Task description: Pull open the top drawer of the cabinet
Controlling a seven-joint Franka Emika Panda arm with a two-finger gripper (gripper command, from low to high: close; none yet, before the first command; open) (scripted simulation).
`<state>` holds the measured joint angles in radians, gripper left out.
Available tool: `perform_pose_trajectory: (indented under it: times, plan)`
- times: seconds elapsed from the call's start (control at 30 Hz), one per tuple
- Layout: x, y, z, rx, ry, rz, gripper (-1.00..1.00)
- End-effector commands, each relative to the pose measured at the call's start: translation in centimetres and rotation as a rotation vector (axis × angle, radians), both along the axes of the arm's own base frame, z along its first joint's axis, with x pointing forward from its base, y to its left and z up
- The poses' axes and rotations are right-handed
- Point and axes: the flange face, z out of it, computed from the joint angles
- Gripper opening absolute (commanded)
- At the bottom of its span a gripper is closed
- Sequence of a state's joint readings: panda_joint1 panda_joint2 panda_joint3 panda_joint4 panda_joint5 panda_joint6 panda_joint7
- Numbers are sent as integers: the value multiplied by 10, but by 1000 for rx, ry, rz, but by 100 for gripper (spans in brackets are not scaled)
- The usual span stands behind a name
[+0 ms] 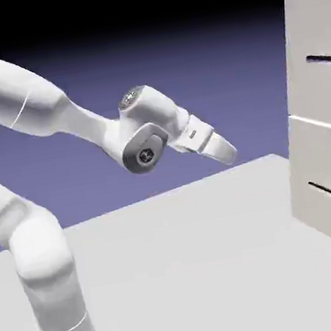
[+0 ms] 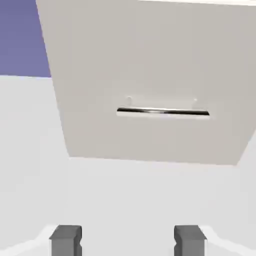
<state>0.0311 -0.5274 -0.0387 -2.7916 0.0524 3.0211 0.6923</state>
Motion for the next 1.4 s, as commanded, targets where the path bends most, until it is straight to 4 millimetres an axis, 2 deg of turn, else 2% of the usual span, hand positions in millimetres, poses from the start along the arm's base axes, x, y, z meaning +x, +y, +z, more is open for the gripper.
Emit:
perform_pose_trajectory:
  times: [0.0, 0.17, 0.33, 0.57, 0.77, 0.93, 1.07, 1.2, 1.37]
  plan:
    - [7, -10, -9, 21, 33, -10, 0]
    - [32, -57, -63, 113, 192, -59, 0]
    - [43, -104, -121, 181, 325, -112, 0]
    - [40, -167, -191, 224, 441, -191, 0]
    - [30, -222, -226, 195, 462, -253, 0]
    - [25, -265, -232, 113, 423, -285, 0]
    - [27, -296, -220, 6, 359, -287, 0]
    - [37, -319, -193, -136, 270, -261, 0]
    - [64, -331, -141, -357, 130, -182, 0]
